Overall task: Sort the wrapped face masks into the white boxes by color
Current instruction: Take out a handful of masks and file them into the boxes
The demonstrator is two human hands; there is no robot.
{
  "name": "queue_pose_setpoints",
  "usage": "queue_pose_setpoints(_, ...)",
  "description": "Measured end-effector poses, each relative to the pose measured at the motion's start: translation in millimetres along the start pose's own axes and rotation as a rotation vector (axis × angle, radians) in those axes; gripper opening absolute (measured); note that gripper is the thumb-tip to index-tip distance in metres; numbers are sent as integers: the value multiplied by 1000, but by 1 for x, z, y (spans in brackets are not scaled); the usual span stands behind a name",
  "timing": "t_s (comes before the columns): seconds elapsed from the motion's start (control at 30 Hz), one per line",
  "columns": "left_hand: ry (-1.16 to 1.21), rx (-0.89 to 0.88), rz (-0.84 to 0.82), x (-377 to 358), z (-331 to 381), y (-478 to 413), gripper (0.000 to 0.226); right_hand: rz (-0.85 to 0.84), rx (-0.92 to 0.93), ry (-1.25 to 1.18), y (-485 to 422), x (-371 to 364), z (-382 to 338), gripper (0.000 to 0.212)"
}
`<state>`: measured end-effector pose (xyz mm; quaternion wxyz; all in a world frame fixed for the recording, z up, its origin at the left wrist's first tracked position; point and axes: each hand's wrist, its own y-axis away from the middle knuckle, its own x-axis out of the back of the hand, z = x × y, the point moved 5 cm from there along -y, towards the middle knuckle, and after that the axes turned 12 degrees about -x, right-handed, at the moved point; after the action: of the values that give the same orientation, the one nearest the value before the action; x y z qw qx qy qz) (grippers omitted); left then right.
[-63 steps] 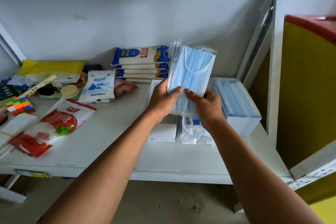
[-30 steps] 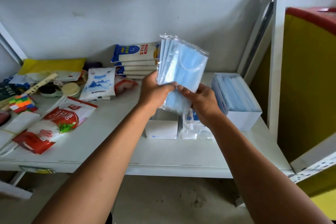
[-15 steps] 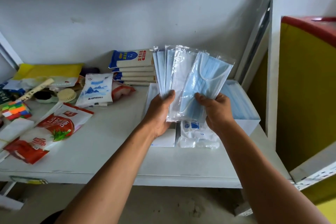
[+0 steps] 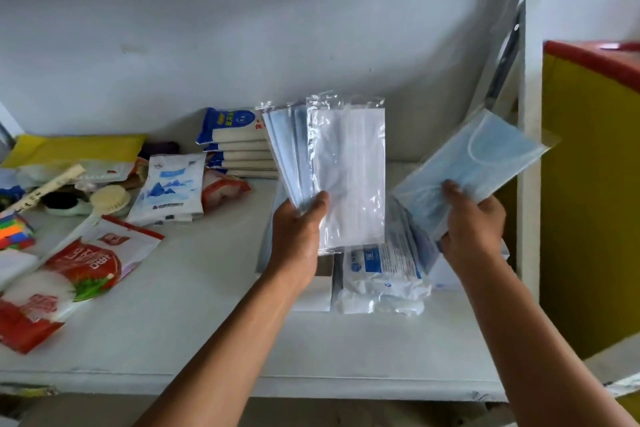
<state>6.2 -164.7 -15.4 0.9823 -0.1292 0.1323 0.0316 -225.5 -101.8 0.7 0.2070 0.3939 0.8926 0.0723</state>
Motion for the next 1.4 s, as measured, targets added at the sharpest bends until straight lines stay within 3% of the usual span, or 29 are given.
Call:
queue_pose_setpoints(0.1, 22, 37, -117, -12, 0, -5, 41, -139, 42, 189, -1, -21, 0, 6)
queue_pose_setpoints(0.17, 6, 79, -212, -22, 0, -4, 33, -322, -24, 227, 4, -39, 9, 18)
queue_pose_setpoints(0.23, -56, 86, -268, -30, 1, -1, 25, -502, -201, 189, 14, -52, 17, 32)
queue_pose_setpoints(0.33, -137, -49, -163, -25, 5, -2, 31, -603, -266, 28, 15, -53, 18, 65)
queue_pose_setpoints(0.4, -200, -154, -84, -19, 11, -1, 25, -584, -133, 18, 15, -51, 17, 63)
queue_pose_setpoints(0.5, -206, -183, -92, -19, 15, 1, 18, -442, 127, 192, 18, -45, 14, 19)
queue_pose_setpoints(0.53, -184, -147, -103, -20, 14, 2, 24, -419, 145, 184, 18, -43, 14, 14)
queue_pose_setpoints(0.63, -134, 28, -144, -21, 8, 3, 57, -436, 54, 88, 18, -42, 14, 11)
queue_pose_setpoints(0.73, -143, 28, -140, -18, 11, 3, 60, -403, -67, 13, 17, -41, 14, 5)
queue_pose_setpoints(0.87, -150, -6, -109, -15, 15, 7, 70, -439, -77, 72, 29, -45, 12, 9)
queue_pose_setpoints(1.03, -40, 48, -82, -13, 14, 6, 46, -372, -125, 20, 30, -42, 14, 10)
queue_pose_setpoints(1.07, -71, 0, -80, -12, 19, 5, 34, -360, -149, -17, 28, -40, 14, 11)
queue_pose_setpoints(1.23, -146, -246, -167, -11, 29, 9, 22, -465, -194, 22, 33, -43, 17, 10)
queue_pose_setpoints(1.33, -93, -254, -168, -14, 35, 12, 9, -462, -178, 30, 36, -44, 17, 12)
queue_pose_setpoints(1.4, -33, -197, -135, -15, 37, 13, 42, -451, -149, 51, 38, -45, 16, 11)
